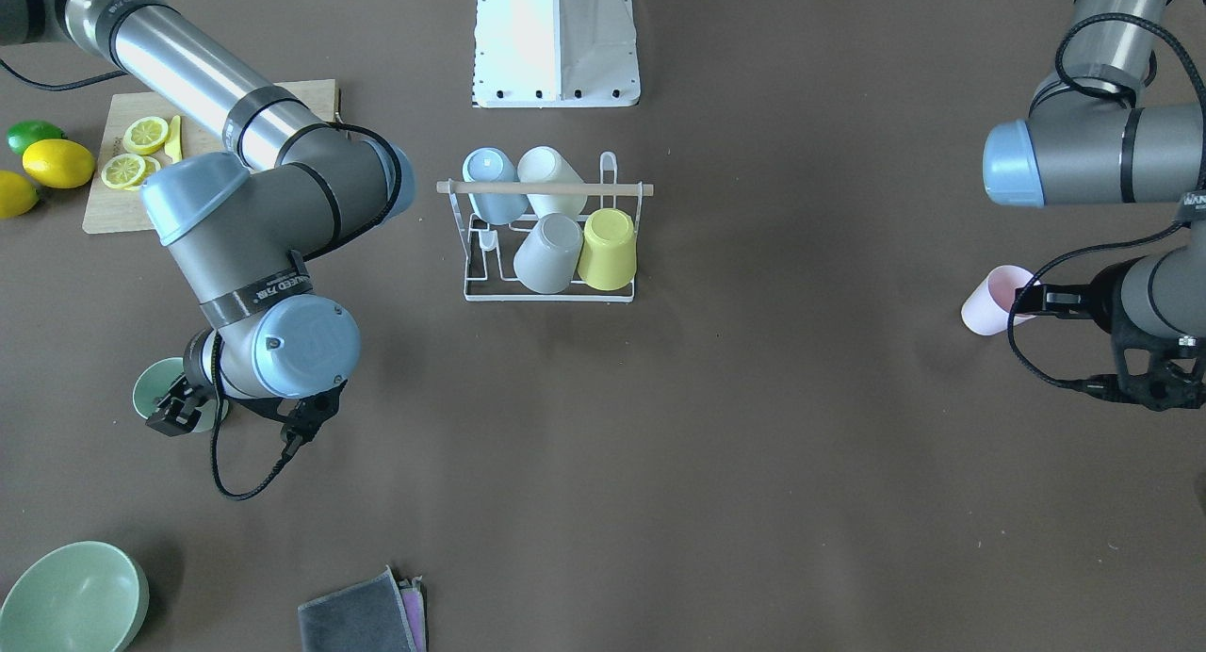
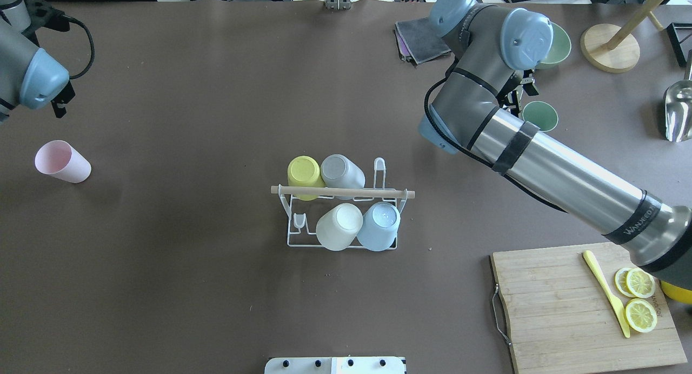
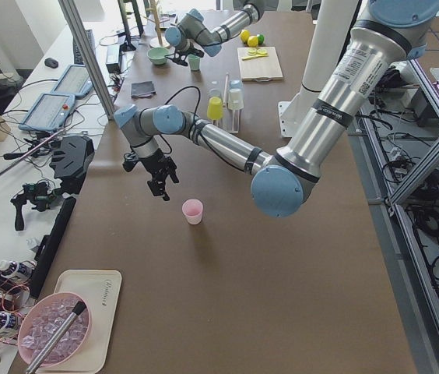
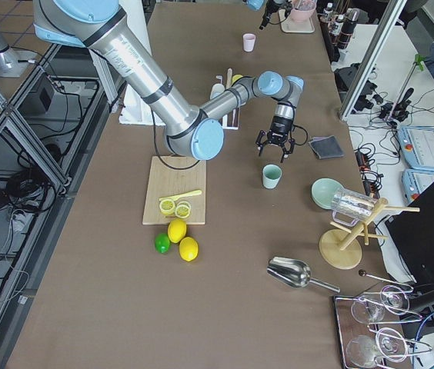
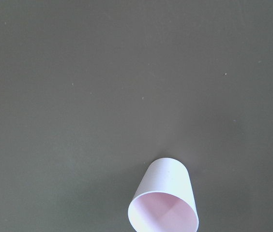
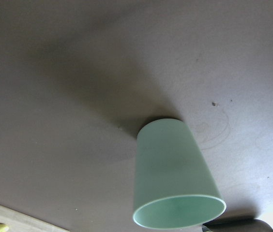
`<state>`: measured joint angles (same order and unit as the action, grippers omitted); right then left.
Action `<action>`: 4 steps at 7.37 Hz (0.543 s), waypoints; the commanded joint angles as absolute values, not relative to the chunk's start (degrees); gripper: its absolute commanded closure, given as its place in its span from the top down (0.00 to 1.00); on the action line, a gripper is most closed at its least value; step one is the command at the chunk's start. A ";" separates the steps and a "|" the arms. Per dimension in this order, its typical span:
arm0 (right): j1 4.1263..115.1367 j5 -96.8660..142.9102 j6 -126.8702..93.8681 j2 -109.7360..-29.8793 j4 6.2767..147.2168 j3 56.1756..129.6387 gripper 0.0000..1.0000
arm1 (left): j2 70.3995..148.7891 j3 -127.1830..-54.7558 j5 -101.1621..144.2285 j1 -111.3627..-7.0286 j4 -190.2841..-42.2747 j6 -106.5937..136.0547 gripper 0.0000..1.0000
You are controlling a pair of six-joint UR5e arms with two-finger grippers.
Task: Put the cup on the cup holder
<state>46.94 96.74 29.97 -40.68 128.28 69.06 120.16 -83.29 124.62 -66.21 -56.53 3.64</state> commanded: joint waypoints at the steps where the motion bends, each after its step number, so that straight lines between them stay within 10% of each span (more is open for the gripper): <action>1: 44.49 91.69 34.35 -37.70 126.23 64.61 1.00 | 120.41 -81.04 124.72 -65.05 -54.41 3.34 0.98; 4: 44.03 87.73 38.74 -37.88 123.41 62.06 1.00 | 121.64 -75.78 132.16 -64.07 -54.14 -2.69 0.98</action>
<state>44.17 89.19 36.49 -37.80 124.79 63.17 121.39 -78.03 128.34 -64.16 -53.92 0.70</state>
